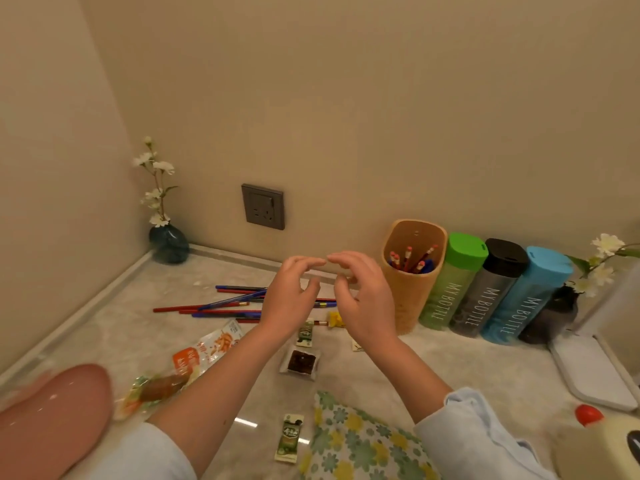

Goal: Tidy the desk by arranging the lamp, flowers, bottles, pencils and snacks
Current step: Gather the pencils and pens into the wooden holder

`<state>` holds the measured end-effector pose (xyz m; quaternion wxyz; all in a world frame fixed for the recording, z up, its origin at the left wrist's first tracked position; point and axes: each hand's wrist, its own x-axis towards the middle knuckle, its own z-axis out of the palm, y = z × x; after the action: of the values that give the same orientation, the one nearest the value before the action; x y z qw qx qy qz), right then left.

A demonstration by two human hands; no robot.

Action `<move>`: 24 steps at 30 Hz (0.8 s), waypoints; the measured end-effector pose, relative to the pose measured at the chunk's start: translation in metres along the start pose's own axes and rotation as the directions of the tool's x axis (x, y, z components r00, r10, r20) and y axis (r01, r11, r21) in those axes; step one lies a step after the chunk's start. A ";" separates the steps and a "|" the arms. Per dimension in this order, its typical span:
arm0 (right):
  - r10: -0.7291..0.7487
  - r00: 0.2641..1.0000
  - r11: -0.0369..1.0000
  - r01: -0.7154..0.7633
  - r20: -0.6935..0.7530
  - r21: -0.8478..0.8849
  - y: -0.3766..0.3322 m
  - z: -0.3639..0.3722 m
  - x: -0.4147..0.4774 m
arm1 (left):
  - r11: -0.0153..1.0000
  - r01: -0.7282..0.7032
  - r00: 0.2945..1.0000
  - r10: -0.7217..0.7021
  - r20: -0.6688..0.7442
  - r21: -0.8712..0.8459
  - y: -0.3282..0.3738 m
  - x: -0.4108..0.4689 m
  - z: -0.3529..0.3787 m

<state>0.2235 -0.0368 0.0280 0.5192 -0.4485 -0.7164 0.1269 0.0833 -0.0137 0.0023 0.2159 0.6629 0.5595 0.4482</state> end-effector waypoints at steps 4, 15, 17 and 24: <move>0.202 0.964 0.978 -0.206 0.170 0.006 0.001 0.039 0.000 | 0.994 0.084 0.995 -0.088 0.048 0.068 -0.033 -0.003 -0.032; 0.541 0.803 0.835 -0.479 0.250 -0.271 0.021 0.130 -0.008 | 0.943 0.105 0.954 -0.185 0.235 0.315 -0.111 0.016 -0.072; 0.563 0.799 0.808 -0.479 0.211 -0.344 0.027 0.138 -0.010 | 0.930 0.050 0.945 -0.163 0.285 0.365 -0.122 0.023 -0.070; 0.600 0.789 0.713 -0.452 0.131 -0.536 0.042 0.151 -0.030 | 0.850 -0.091 0.927 -0.118 0.357 0.519 -0.147 0.038 -0.051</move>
<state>0.1170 0.0061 -0.0830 0.2199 -0.7249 -0.6339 0.1560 -0.0413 0.0520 -0.0742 0.1324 0.7657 0.6134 0.1408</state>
